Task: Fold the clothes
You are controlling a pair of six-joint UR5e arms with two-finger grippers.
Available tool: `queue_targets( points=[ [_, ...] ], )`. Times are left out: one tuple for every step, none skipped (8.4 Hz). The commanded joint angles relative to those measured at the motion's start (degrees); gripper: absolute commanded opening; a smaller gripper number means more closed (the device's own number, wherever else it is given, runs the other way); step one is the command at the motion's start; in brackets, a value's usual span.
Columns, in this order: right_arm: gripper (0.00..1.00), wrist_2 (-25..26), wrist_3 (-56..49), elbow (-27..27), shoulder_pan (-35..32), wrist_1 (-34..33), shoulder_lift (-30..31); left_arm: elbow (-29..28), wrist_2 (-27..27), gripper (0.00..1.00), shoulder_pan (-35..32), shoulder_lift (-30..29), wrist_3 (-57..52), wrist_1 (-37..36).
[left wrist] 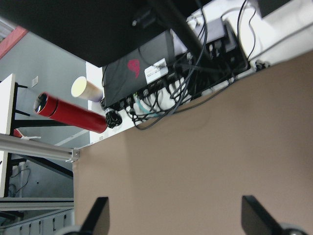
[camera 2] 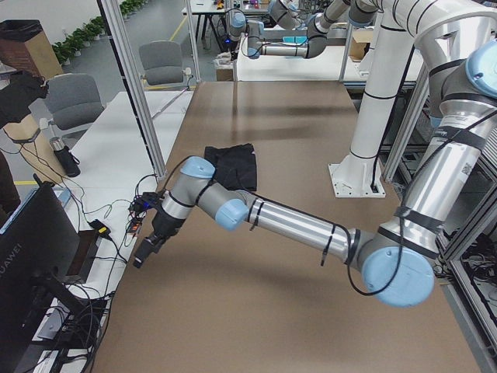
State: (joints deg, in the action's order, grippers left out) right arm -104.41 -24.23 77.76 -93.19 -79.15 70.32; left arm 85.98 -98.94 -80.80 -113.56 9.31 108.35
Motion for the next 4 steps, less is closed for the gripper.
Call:
queue_targets(
  points=[
    [0.94,-3.61,-3.2,1.52,-3.22,-2.5,4.8,16.72,1.38,0.95,-0.76,19.99,-2.63,-0.33],
    [0.94,-3.17,-3.2,2.13,-3.4,-2.68,5.17,19.55,1.46,0.95,-0.94,23.61,-2.55,-0.42],
    [0.94,-2.64,-3.2,1.87,-3.31,-2.59,5.43,19.23,1.46,0.95,-2.25,24.17,-2.55,-0.5],
    [0.94,-1.77,-3.2,2.31,-3.4,-2.5,5.44,18.62,2.25,0.95,-2.44,24.26,-2.2,-0.59]
  ],
)
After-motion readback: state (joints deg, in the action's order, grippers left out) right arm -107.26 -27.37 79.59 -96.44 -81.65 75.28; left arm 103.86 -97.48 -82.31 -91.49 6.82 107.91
